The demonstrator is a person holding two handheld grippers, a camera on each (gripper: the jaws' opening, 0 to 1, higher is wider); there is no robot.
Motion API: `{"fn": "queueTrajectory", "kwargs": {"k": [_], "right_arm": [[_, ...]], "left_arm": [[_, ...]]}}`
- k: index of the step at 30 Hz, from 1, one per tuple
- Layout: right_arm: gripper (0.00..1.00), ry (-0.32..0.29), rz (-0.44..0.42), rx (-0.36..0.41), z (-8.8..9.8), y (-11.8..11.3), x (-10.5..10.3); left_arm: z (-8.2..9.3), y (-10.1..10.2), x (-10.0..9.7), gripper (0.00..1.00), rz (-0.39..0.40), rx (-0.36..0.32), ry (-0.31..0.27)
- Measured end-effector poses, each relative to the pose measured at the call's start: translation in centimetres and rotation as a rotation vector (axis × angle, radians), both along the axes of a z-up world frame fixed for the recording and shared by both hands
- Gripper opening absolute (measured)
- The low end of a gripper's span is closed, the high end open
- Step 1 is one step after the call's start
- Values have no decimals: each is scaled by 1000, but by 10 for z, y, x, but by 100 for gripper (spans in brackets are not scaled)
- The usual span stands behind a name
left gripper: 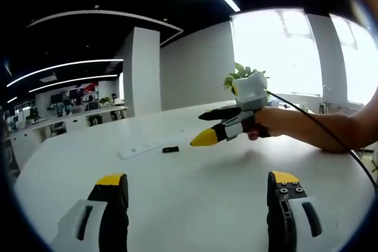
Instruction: Snap the two parts of the plastic buckle together until the buckle closes and remains connected.
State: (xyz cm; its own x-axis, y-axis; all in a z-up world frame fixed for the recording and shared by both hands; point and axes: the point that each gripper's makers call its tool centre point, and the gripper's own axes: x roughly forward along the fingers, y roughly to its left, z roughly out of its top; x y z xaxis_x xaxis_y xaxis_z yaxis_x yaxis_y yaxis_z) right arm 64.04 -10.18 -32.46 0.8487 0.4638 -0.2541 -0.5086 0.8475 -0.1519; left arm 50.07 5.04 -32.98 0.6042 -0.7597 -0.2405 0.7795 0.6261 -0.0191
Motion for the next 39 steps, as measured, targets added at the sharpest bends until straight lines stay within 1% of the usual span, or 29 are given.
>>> {"fn": "queueTrajectory", "kwargs": {"k": [6, 11, 19, 22, 29, 35, 36, 37, 39], "right_arm": [[97, -5, -5, -4, 1, -4, -12], [97, -2, -15, -4, -1, -8, -15], [97, -4, -18, -8, 0, -9, -27], [97, -2, -18, -14, -2, -9, -31], [97, -8, -15, -20, -1, -9, -42], [97, -6, -19, -21, -2, -12, -50], [97, -6, -19, -22, -2, -13, -51], [97, -6, -20, -22, -1, -13, -52], [97, -8, -22, -23, 0, -15, -55]], "left_arm": [[-2, 1, -1, 99, 9, 8, 4], [-3, 3, 0, 99, 19, 16, 1], [-2, 2, 2, 99, 22, 17, -4], [-2, 2, 6, 99, 25, 19, -5], [-2, 1, 3, 99, 26, 13, -1], [-1, 0, 6, 99, 26, 15, -4], [0, 0, 8, 99, 27, 16, -10], [1, 3, 13, 99, 49, 22, -29], [5, 6, 18, 99, 73, 16, -48]]}}
